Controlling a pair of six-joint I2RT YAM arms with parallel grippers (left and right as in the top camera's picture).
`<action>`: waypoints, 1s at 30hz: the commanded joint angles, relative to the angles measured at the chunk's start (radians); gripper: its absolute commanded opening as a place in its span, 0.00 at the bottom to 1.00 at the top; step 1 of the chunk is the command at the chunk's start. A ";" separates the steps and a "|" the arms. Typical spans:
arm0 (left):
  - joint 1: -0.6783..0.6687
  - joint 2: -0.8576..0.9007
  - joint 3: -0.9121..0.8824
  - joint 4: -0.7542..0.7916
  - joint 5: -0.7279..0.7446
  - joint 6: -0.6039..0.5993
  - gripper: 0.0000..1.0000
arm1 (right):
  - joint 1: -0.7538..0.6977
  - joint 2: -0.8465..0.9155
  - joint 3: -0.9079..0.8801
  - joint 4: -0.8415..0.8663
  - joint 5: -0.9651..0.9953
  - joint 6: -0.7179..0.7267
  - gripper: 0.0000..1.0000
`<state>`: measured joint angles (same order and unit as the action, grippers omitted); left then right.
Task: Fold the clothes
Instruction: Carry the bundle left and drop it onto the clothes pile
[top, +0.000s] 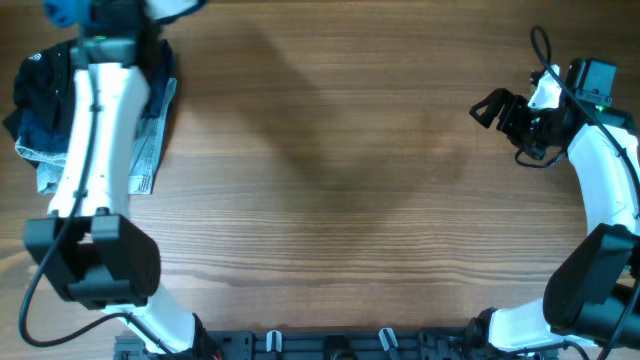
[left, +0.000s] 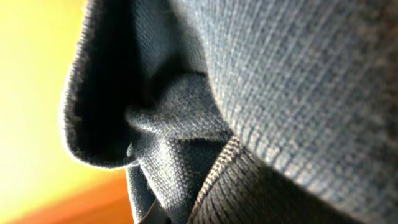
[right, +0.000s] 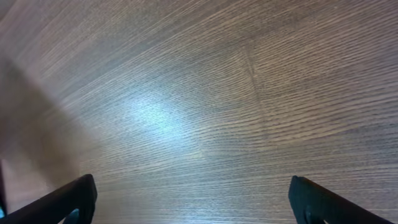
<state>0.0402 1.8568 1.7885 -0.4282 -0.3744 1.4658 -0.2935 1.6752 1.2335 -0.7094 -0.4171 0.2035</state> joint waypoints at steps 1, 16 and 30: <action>0.143 -0.041 0.009 0.023 0.135 0.057 0.04 | 0.004 -0.022 0.019 0.000 0.026 -0.022 0.99; 0.354 -0.031 0.009 -0.119 0.431 0.056 0.04 | 0.004 -0.022 0.019 -0.009 0.025 -0.021 1.00; 0.454 -0.028 0.009 -0.488 0.497 0.037 0.22 | 0.004 -0.022 0.019 0.002 0.024 -0.010 0.99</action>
<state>0.4847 1.8568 1.7885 -0.8192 0.1062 1.5036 -0.2935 1.6752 1.2335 -0.7116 -0.4057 0.2005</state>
